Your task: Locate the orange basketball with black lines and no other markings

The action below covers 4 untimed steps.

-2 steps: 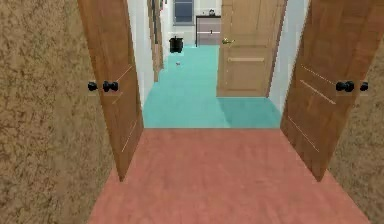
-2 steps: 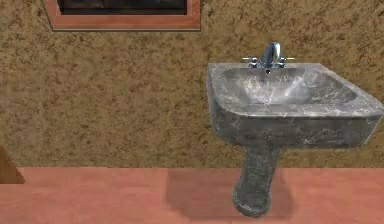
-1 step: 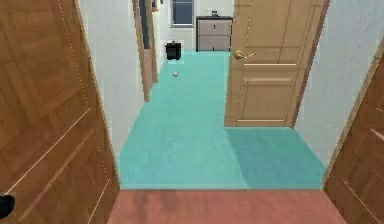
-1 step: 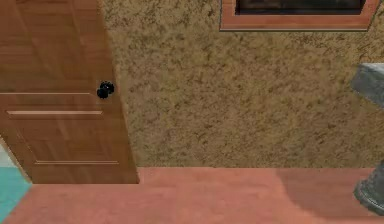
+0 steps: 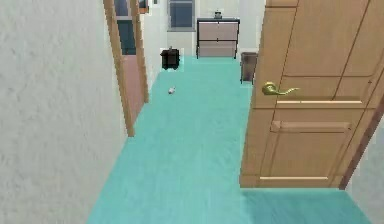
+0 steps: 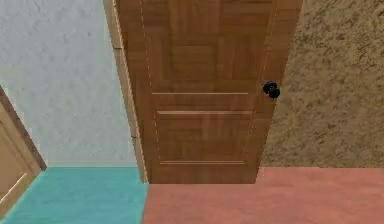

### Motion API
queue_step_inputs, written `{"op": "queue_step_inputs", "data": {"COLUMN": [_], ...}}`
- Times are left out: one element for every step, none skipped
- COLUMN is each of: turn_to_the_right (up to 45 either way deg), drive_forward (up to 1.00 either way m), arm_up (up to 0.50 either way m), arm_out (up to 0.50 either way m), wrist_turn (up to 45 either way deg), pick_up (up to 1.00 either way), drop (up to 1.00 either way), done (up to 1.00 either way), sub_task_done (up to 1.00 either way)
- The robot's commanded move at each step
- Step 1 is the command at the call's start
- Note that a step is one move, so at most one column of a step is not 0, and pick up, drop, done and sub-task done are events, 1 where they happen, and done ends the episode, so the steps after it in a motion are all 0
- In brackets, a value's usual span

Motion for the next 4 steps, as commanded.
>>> {"op": "queue_step_inputs", "data": {"turn_to_the_right": [0.0,0.0,45.0,18.0], "drive_forward": [1.0,0.75,0.0,0.0], "arm_up": [0.0,0.0,0.0,0.0], "arm_out": [0.0,0.0,0.0,0.0], "wrist_turn": [0.0,0.0,0.0,0.0], "pick_up": [0.0,0.0,0.0,0.0], "drop": [0.0,0.0,0.0,0.0], "done": [0.0,0.0,0.0,0.0], "sub_task_done": [0.0,0.0,0.0,0.0]}}
